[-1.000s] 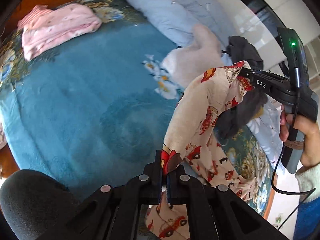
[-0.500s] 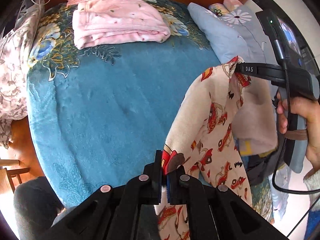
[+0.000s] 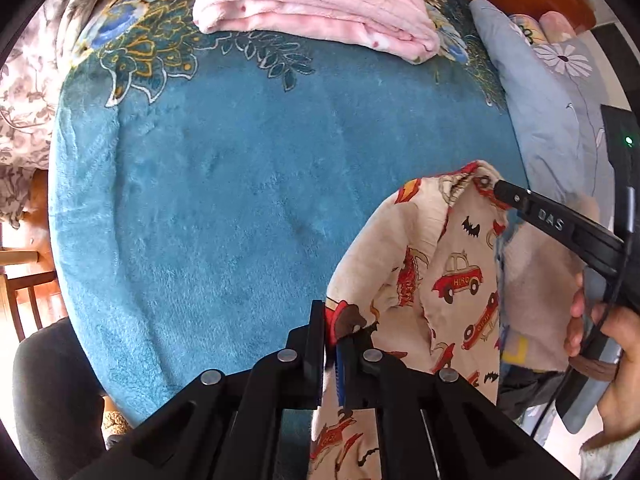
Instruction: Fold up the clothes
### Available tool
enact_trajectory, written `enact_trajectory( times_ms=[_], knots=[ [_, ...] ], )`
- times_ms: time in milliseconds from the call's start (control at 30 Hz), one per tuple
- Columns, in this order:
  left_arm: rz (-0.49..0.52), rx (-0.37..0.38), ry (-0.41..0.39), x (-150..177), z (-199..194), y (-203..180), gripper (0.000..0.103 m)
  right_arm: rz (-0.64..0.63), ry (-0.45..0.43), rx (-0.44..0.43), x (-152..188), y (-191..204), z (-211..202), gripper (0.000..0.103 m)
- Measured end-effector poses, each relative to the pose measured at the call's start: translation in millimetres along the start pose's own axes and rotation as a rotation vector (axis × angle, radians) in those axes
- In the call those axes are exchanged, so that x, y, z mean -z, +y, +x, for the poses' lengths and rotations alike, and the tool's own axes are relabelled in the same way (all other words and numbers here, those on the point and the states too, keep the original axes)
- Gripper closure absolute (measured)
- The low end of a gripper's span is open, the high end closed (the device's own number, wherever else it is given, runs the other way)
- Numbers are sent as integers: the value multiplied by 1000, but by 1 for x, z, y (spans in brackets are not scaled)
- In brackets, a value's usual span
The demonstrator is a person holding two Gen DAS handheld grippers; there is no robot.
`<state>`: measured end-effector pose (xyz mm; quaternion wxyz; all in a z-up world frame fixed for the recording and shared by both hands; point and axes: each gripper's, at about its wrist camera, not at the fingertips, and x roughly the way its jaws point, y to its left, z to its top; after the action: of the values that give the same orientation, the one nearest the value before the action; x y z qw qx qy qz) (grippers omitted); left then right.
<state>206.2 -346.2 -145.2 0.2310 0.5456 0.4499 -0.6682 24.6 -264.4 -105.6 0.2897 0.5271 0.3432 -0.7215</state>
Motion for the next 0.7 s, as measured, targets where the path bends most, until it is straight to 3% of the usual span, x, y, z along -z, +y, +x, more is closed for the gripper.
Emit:
enact_trajectory(
  times_ms=[100,200,233,367,433,533,700],
  knots=[
    [-12,-3,22,-4,0,1,93,-6,-61,-57,11,-6,-19,52],
    [25,-2,12,-5,-9,-2,77,64,-173,-124,43,-29,-50,52],
    [48,-4,2,-5,-13,-5,69,93,-209,-139,58,-37,-60,51],
    [112,-41,-35,-7,-23,-10,61,311,-286,-160,155,-73,-87,50],
    [78,-68,-43,-12,-20,-3,61,428,-273,-152,216,-87,-91,50],
    [-36,-61,-38,-15,-12,12,61,556,-177,-62,305,-93,-86,50],
    [-136,81,-15,-15,-1,25,60,825,-29,0,438,-104,-71,50]
  ],
)
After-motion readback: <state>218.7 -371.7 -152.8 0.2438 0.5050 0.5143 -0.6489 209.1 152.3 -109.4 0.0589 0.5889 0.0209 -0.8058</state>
